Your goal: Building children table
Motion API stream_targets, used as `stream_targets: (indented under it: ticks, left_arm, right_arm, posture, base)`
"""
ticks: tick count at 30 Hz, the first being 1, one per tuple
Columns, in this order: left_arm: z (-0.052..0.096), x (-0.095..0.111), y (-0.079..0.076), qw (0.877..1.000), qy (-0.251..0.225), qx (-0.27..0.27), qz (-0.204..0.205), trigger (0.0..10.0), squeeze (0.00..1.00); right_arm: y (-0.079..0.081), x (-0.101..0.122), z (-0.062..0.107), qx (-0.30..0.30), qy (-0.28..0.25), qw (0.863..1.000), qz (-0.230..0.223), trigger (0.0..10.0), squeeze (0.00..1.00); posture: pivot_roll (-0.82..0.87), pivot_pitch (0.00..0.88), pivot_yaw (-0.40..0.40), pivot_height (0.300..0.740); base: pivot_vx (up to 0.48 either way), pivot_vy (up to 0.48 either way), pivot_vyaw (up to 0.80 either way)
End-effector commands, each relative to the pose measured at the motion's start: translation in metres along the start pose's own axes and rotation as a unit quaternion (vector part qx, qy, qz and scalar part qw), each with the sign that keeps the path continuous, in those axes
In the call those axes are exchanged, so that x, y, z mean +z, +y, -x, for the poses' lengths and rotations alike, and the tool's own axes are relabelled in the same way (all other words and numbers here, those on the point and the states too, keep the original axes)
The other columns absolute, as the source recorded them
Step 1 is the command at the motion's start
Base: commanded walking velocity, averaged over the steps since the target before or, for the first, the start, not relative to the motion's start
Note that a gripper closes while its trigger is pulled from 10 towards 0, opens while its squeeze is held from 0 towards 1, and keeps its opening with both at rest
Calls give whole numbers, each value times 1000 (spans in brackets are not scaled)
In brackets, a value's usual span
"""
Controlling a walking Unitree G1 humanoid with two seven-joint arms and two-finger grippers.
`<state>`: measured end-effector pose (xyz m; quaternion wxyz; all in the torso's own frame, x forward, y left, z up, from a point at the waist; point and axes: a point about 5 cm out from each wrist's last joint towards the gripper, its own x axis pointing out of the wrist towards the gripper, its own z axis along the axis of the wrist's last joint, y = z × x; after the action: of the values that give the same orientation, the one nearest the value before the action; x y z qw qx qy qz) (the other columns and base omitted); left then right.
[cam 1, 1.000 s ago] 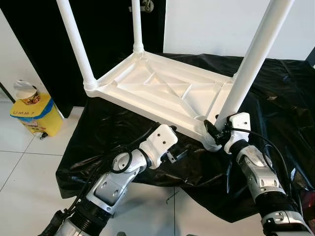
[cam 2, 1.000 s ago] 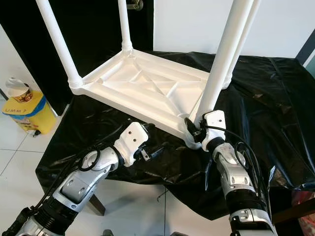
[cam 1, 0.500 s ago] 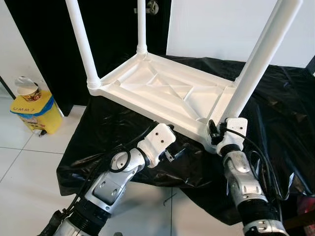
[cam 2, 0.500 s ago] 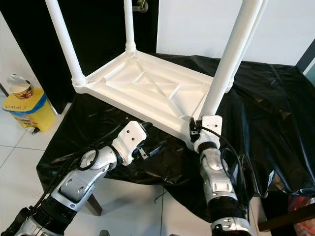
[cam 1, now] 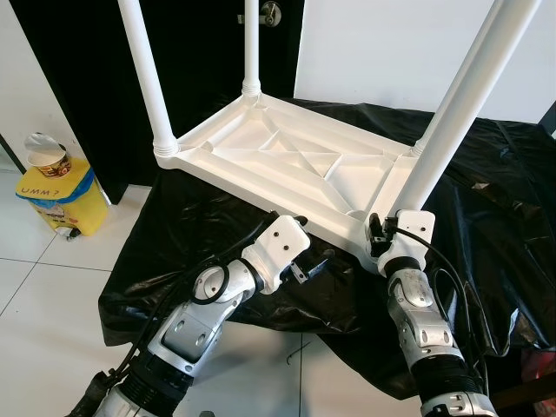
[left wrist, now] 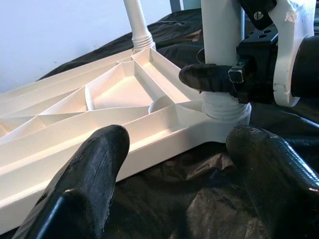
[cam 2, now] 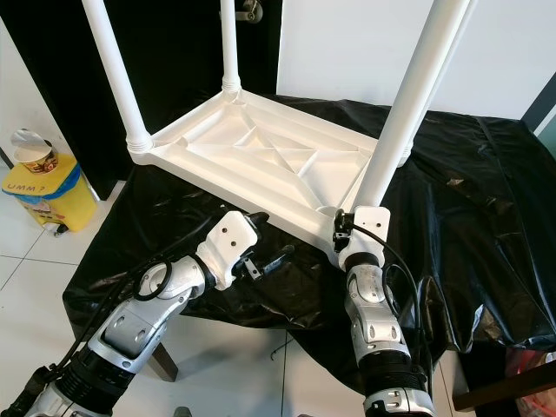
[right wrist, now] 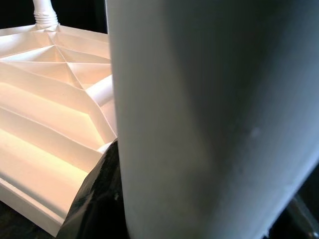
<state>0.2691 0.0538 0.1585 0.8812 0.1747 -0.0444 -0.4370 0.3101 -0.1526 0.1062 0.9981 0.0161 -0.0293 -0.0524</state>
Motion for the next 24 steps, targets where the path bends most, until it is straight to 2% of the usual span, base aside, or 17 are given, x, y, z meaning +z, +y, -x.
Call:
stream_targets:
  ticks: [1, 3, 4, 6, 7, 17, 18, 20, 23, 24]
  left_arm:
    - [2, -1, -1, 1000, 6, -9, -2, 10000, 0]
    - [2, -1, -1, 1000, 6, -10, -2, 10000, 0]
    - [2, -1, -1, 1000, 7, -9, -1, 10000, 0]
    - [3, -1, -1, 1000, 7, -9, -1, 10000, 0]
    - [3, -1, -2, 1000, 8, -9, -1, 10000, 0]
    - [4, -1, -2, 1000, 9, -8, 0, 10000, 0]
    - [4, -1, -3, 1000, 9, -8, 0, 10000, 0]
    - [4, -1, -3, 1000, 9, -8, 0, 10000, 0]
    - [4, 0, -4, 1000, 8, -8, 2, 10000, 0]
    - [4, 0, -4, 1000, 8, -8, 2, 10000, 0]
  right_arm:
    - [3, -15, 6, 5, 37, 999, 11, 10000, 0]
    - [2, -14, 6, 3, 36, 999, 11, 10000, 0]
    - [2, -13, 6, -2, 32, 999, 12, 10000, 137]
    - [1, -12, 6, -6, 29, 999, 13, 10000, 137]
    - [0, -11, 6, -8, 27, 1000, 13, 10000, 1000]
    - [-2, -3, 6, 18, 3, 1000, -4, 10000, 1000]
    - [-2, -1, 6, 25, -3, 1000, -7, 10000, 0]
    - [-2, -1, 6, 25, -3, 1000, -7, 10000, 0]
    - [-6, 4, 5, 94, -20, 995, 0, 10000, 0]
    - [-6, 4, 5, 94, -20, 995, 0, 10000, 0]
  posture:
    - [155, 0, -125, 740]
    - [156, 0, -125, 740]
    - [158, 0, -125, 740]
    - [158, 0, -125, 740]
    - [160, 0, -125, 740]
    - [164, 0, -127, 740]
    - [164, 0, -128, 740]
    - [164, 0, -128, 740]
    - [161, 1, -125, 740]
    - [161, 1, -125, 740]
  base:
    - [0, 0, 0]
    - [0, 0, 0]
    - [0, 0, 0]
    - [0, 0, 0]
    - [0, 0, 0]
    - [0, 0, 0]
    - [0, 0, 0]
    - [0, 0, 0]
    - [0, 0, 0]
    - [0, 0, 0]
